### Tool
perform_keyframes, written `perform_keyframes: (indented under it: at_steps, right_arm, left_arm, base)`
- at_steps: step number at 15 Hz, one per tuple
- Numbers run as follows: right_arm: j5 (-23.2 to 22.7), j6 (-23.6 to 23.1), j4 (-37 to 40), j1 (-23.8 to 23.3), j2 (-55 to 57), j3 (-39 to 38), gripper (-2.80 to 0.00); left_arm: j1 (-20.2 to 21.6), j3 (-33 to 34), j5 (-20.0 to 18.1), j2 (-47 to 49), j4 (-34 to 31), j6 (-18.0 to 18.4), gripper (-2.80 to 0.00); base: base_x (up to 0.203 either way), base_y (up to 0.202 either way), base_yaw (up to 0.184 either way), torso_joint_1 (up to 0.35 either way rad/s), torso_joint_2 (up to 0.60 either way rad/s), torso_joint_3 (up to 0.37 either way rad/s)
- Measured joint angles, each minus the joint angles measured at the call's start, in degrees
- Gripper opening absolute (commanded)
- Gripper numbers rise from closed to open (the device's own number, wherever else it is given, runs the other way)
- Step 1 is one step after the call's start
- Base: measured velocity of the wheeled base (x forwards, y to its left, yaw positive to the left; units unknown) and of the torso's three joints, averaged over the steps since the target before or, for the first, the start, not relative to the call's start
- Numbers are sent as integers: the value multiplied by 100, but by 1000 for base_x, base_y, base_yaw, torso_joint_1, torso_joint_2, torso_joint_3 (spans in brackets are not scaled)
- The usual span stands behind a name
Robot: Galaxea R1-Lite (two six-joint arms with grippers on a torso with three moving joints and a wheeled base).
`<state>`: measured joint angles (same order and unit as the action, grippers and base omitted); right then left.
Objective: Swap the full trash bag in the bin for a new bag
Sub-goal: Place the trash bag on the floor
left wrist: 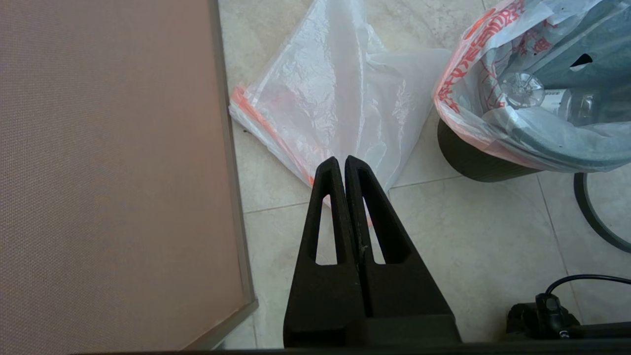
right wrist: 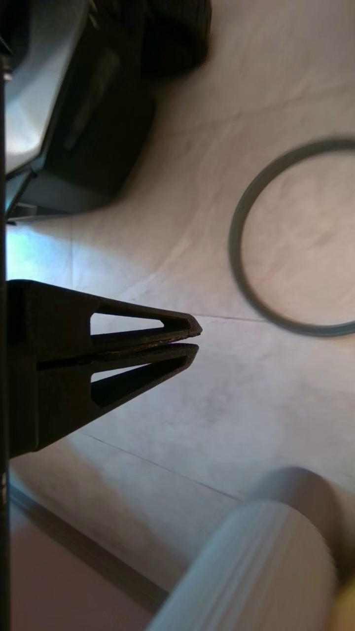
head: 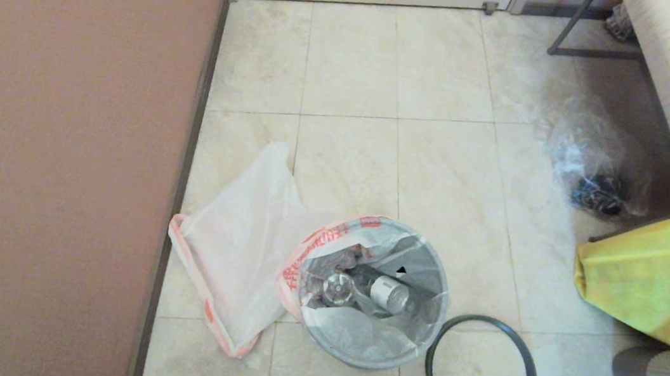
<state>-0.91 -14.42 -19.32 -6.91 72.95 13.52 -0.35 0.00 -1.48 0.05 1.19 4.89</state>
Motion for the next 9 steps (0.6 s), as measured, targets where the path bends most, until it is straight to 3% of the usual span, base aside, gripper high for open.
perform_keyframes:
  at_steps: [4,9]
  right_arm:
    - [0,430,1890,488,-2081,802,-280]
    - [7,926,4332,691,-4443,1756,-280]
  left_arm:
    - [2,0,-1,0,-1,2,-280]
    - [2,0,0,0,0,-1,-280]
  base:
    - [0,0,0,0,0,0]
    - [0,0,0,0,0,0]
